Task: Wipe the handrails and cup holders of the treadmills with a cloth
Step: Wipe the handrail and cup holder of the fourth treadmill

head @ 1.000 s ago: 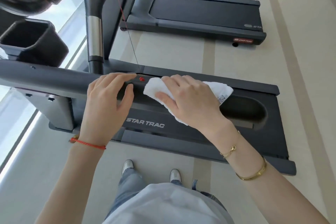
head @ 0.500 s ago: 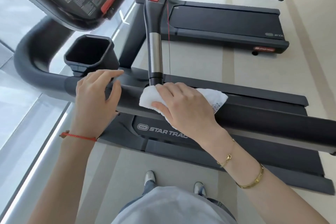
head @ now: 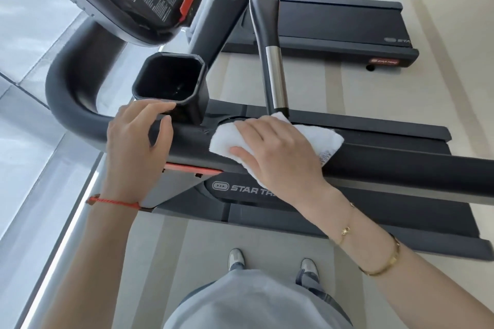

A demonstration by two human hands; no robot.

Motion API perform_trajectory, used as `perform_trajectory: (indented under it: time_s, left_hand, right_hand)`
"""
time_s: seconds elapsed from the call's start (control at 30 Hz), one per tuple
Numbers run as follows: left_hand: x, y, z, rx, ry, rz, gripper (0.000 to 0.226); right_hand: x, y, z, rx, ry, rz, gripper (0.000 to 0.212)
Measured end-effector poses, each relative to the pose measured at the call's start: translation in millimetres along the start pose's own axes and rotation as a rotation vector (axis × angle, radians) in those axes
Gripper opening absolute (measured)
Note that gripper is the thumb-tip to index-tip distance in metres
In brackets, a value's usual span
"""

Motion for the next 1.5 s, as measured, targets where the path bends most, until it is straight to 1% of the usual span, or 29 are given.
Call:
perform_trajectory:
  time_s: [0.13, 0.23, 0.33, 0.43, 0.5, 0.6, 0.7, 0.8, 0.83, 0.9, 0.97, 1.03, 1.1, 1.2, 1.3, 1.4, 1.47, 1.5]
  left_hand:
    - [-18.1, 2.4, 1.1, -0.038, 0.007, 0.009, 0.026]
    - [-26.3, 5.0, 2.1, -0.055, -0.004, 0.030, 0.026]
    - [-33.7, 7.8, 1.4, -0.073, -0.005, 0.035, 0.024]
    - [-37.6, 6.9, 0.9, -0.118, -0.023, 0.016, 0.022]
    - [-39.4, 6.6, 0.2, -0.135, -0.033, 0.017, 0.021]
    - [-40.0, 7.0, 0.4, -0.142, -0.048, 0.024, 0.021]
    - [-40.7, 6.8, 0.5, -0.136, -0.065, 0.049, 0.021]
    - [-41.5, 6.6, 0.5, -0.128, -0.070, 0.068, 0.021]
    - [-41.8, 6.0, 0.8, -0.123, -0.070, 0.071, 0.021]
    - [-42.2, 5.0, 0.9, -0.111, -0.062, 0.081, 0.021]
    - [-42.6, 5.0, 0.6, -0.105, -0.051, 0.091, 0.020]
    - [-42.6, 4.5, 0.2, -0.106, -0.047, 0.090, 0.020]
    - [-42.8, 4.2, 0.0, -0.105, -0.054, 0.080, 0.019]
    - [-42.9, 3.8, -0.3, -0.114, -0.054, 0.084, 0.020]
    - [-42.0, 4.2, -0.3, -0.108, -0.050, 0.092, 0.020]
    - [-40.8, 4.0, -0.4, -0.112, -0.042, 0.092, 0.021]
    - [-41.2, 4.3, 0.3, -0.114, -0.040, 0.087, 0.021]
    - [-41.5, 4.6, 0.5, -0.115, -0.040, 0.084, 0.021]
  right_hand:
    - [-37.3, -5.8, -30.3, -0.049, 0.023, -0.003, 0.050]
    - [-31.8, -4.1, -15.7, 0.036, 0.028, 0.002, 0.045]
    - [-14.6, -1.2, 0.4, 0.115, -0.030, 0.013, 0.042]
    - [-25.6, 0.6, -22.9, 0.053, -0.113, -0.024, 0.042]
    - [-46.9, -1.6, -48.6, 0.000, -0.099, -0.039, 0.044]
    - [-67.5, -6.7, -61.0, -0.023, -0.054, -0.018, 0.046]
    - [-56.6, -6.2, -37.5, 0.008, -0.002, -0.052, 0.044]
    - [-27.2, 1.2, -14.5, 0.043, -0.062, -0.068, 0.042]
    - [-19.0, 2.7, -14.0, 0.021, -0.101, -0.068, 0.043]
    - [-13.7, 2.2, -27.1, -0.077, -0.159, -0.067, 0.046]
    - [-21.2, -0.6, -54.1, -0.190, -0.135, -0.119, 0.045]
    - [-35.1, -4.6, -77.3, -0.272, -0.071, -0.173, 0.039]
    - [-45.5, -5.6, -80.0, -0.253, -0.031, -0.183, 0.037]
    - [-47.5, -0.7, -49.4, -0.096, 0.013, -0.106, 0.042]
    - [-30.7, 2.0, -20.1, -0.033, -0.002, -0.085, 0.045]
    - [-22.9, 2.1, -26.2, -0.076, -0.079, -0.072, 0.043]
    - [-33.5, 0.1, -48.3, -0.113, -0.120, -0.078, 0.042]
    - [-41.8, -1.1, -59.2, -0.112, -0.112, -0.079, 0.041]
Point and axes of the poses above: each hand's wrist, its own z-axis away from the middle knuckle, its own y-axis out of the back of the hand, x = y × z, the point moved 5 cm from there along -z, towards the middle knuckle, and after that the axes turned 15 degrees about -x, right-handed, at the moved point
